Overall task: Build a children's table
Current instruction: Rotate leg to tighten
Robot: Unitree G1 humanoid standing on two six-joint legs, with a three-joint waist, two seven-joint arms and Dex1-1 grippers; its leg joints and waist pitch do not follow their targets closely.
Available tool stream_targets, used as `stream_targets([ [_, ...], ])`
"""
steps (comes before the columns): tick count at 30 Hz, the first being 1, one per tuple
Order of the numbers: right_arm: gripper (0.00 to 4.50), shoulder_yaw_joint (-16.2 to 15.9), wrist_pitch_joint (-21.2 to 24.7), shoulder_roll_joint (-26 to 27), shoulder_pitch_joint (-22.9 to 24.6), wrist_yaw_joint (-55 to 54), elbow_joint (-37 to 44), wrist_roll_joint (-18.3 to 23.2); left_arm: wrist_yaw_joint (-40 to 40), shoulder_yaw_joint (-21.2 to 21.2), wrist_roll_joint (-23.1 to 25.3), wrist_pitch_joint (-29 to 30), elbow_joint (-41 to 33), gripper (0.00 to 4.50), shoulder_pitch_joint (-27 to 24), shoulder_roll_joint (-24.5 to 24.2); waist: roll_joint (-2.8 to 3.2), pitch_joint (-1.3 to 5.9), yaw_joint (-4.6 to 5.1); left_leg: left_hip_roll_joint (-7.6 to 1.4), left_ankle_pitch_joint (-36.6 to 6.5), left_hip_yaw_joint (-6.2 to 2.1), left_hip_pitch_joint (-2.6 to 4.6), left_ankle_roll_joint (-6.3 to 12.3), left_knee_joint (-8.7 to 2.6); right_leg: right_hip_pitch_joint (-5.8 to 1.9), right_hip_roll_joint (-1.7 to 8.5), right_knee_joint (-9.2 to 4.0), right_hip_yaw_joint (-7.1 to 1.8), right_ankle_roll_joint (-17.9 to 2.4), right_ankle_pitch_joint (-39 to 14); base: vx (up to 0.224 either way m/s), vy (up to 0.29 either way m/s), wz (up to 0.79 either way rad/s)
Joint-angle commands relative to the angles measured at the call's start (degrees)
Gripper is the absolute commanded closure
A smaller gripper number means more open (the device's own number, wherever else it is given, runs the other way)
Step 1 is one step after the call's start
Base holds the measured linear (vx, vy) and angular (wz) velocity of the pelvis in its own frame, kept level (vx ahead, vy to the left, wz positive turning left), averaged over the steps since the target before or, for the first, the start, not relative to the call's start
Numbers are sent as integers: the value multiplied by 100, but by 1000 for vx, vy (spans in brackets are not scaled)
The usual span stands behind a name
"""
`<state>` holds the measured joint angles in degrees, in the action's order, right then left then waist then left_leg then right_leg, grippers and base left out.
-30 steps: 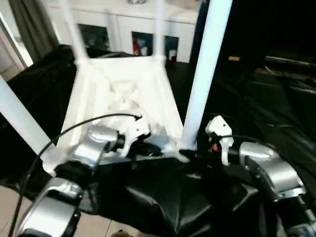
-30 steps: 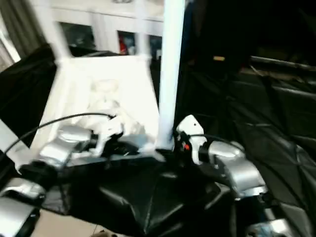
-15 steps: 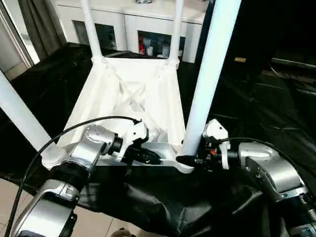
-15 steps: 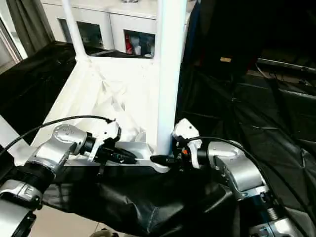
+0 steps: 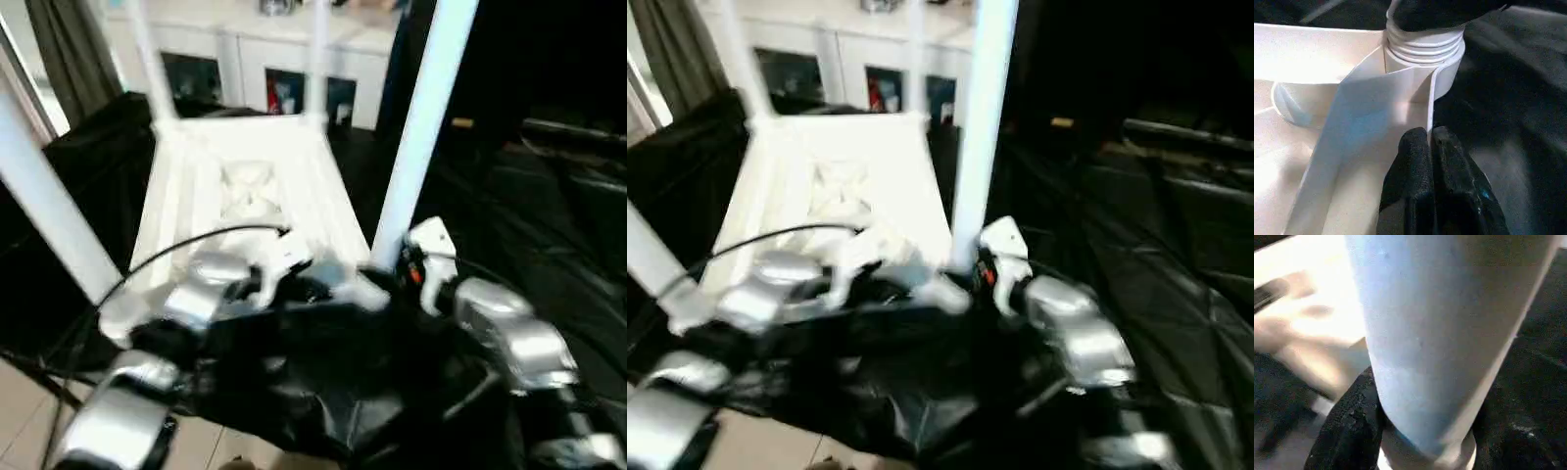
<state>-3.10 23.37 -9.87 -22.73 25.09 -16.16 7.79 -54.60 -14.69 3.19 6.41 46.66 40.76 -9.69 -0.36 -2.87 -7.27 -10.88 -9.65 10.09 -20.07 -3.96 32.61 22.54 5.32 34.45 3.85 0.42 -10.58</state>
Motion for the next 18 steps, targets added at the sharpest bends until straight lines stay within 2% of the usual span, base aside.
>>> stream_targets([
  [1, 246, -60, 413, 396, 110, -678, -456, -28, 895, 166, 34, 166, 239, 450, 135, 294, -8, 238, 37, -155, -2472, -152, 95, -287, -450, -130, 375, -685, -178, -390, -3552, 0, 0, 0],
  [2, 246, 64, 437, 675, 22, -1094, -590, -38, 1227, 166, 73, 192, 344, 450, 207, 507, 47, 235, 78, -166, -2500, -153, 98, -284, -471, -111, 372, -711, -184, -402, -3472, 0, 0, 0],
  [3, 246, 34, 437, 902, -78, -1177, -622, -14, 1379, 142, 88, 218, 383, 450, 271, 696, 65, 235, 120, -163, -2670, -168, 148, -285, -478, -99, 346, -734, -160, -460, -3325, 0, 0, 0],
  [4, 246, 34, 437, 902, -78, -1177, -622, -14, 1379, 142, 88, 218, 383, 450, 271, 696, 57, 238, 127, -166, -2698, -165, 152, -265, -481, -103, 345, -741, -163, -473, -3248, 0, 0, 0],
  [5, 246, -121, 369, 990, -142, -1078, -629, -87, 1388, 97, 113, 170, 424, 450, 326, 784, 69, 245, 130, -168, -2688, -169, 146, -236, -490, -123, 341, -729, -166, -494, -3129, 0, 0, 0],
  [7, 246, -238, 311, 982, -155, -1008, -629, -171, 1337, 51, 143, 124, 440, 450, 343, 789, 99, 268, 138, -183, -2563, -170, 75, -207, -529, -178, 330, -686, -193, -575, -2613, 0, 0, 0],
  [9, 246, -252, 249, 1004, -149, -971, -593, -199, 1247, 23, 167, 87, 484, 450, 362, 783, 94, 268, 136, -181, -2589, -158, 89, -203, -526, -164, 327, -659, -213, -658, -2441, 0, 0, 0],
  [10, 246, -200, 206, 924, -141, -733, -511, -86, 986, -19, 164, 59, 454, 450, 346, 695, 101, 285, 129, -175, -2580, -153, 91, -195, -522, -175, 335, -651, -222, -703, -2376, 0, 0, 0],
  [12, 178, -187, 192, 854, -125, -571, -453, -23, 824, -49, 160, 43, 411, 450, 321, 641, 86, 291, 125, -174, -2489, -153, 59, -146, -524, -207, 345, -633, -225, -740, -2292, 0, 0, 0],
  [14, 178, -185, 202, 644, -100, -183, -290, 89, 438, -118, 148, 24, 322, 450, 271, 491, 24, 286, 112, -176, -2383, -132, 51, -65, -521, -210, 352, -636, -234, -740, -2268, 0, 0, 0],
  [15, 159, -286, 194, 331, -69, 340, -124, 159, 87, -171, 117, 38, 224, 450, 220, 313, -14, 292, 101, -188, -2149, -120, 24, 13, -516, -238, 367, -614, -247, -794, -2108, 0, 0, 0],
  [16, 143, -286, 194, 331, -69, 340, -124, 159, 87, -171, 117, 38, 224, 450, 220, 313, 14, 293, 87, -199, -2052, -134, 7, 26, -521, -260, 367, -584, -241, -809, -2029, 0, 0, 0],
  [18, 143, -435, 157, -18, 4, 950, 90, 205, -255, -211, 66, 65, 95, 450, 150, 136, -1, 307, 84, -209, -1815, -104, 8, 76, -500, -252, 363, -560, -247, -902, -1732, 0, 0, 0],
])
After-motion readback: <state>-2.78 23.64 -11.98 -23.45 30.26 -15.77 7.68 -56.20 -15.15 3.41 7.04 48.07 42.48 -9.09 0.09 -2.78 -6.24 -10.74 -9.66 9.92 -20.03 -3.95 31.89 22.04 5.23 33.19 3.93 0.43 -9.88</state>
